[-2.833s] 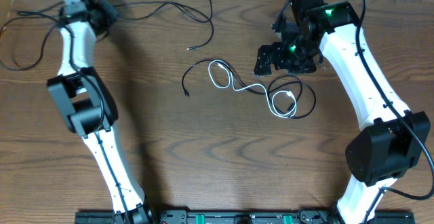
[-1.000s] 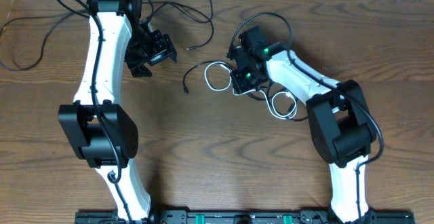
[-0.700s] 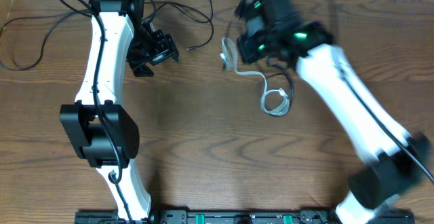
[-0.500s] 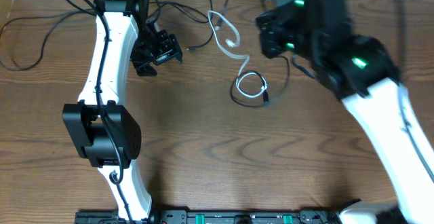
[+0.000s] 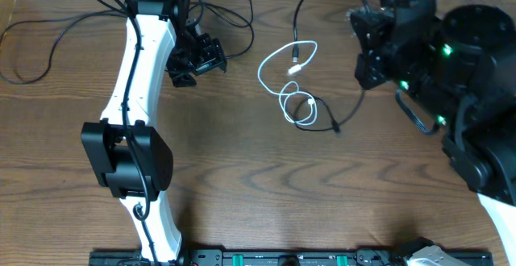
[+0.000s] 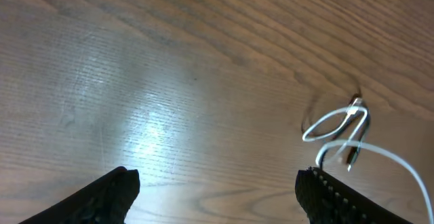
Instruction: Untangle cables
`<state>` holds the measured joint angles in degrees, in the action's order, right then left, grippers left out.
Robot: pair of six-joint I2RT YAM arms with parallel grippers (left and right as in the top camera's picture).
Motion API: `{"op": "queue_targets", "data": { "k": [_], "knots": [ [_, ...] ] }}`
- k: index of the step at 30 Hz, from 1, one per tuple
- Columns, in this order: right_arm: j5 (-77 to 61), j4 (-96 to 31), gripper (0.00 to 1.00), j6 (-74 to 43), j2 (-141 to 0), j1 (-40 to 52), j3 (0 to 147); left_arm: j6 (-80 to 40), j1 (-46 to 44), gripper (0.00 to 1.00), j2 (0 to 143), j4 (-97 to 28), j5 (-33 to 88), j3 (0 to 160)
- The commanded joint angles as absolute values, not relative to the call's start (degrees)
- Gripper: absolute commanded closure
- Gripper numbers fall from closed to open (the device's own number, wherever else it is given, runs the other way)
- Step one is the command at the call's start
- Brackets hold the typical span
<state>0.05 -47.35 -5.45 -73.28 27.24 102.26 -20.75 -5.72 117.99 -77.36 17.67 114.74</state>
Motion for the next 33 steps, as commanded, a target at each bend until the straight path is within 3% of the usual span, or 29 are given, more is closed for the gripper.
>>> {"op": "queue_targets", "data": {
  "k": [1,4,6,9,11,19,22,26,33],
  "knots": [
    [2.46,-48.75,0.99,-5.91,-73.91,27.70,102.32,-20.23,-6.96,0.20,118.37,-76.84,17.28,114.54],
    [1.06,-53.63,0.99,2.87,-75.26,27.75,102.32,-20.23,-7.75,0.20,118.37,-76.62,17.28,114.54],
    [11.73,-57.08,0.99,6.52,-76.73,27.70,102.32,-20.21,-8.14,0.20,118.37,-76.64,17.28,114.54],
    [35.42,-58.67,0.99,-11.14,-78.28,27.70,102.32,-20.25,-8.36,0.20,118.37,-76.55,17.30,114.54],
    [41.23,-59.37,0.99,-19.68,-78.83,27.70,102.32,-20.27,-8.51,0.20,118.37,-76.38,17.30,114.54],
    [7.55,-58.76,0.99,4.78,-77.45,27.86,102.32,-21.28,-8.84,0.20,118.37,-76.42,17.50,114.54],
    [1.02,-58.17,0.99,8.82,-76.86,27.86,102.32,-21.21,-9.10,0.20,118.37,-76.36,18.68,114.54],
    [12.86,-54.28,0.99,-3.14,-76.58,27.81,102.32,-21.04,-9.82,0.20,118.37,-76.38,19.46,114.54],
    [13.39,-49.95,0.99,-18.33,-76.23,27.27,102.32,-16.01,-10.68,0.24,117.62,-76.14,23.97,114.85]
  ]
}}
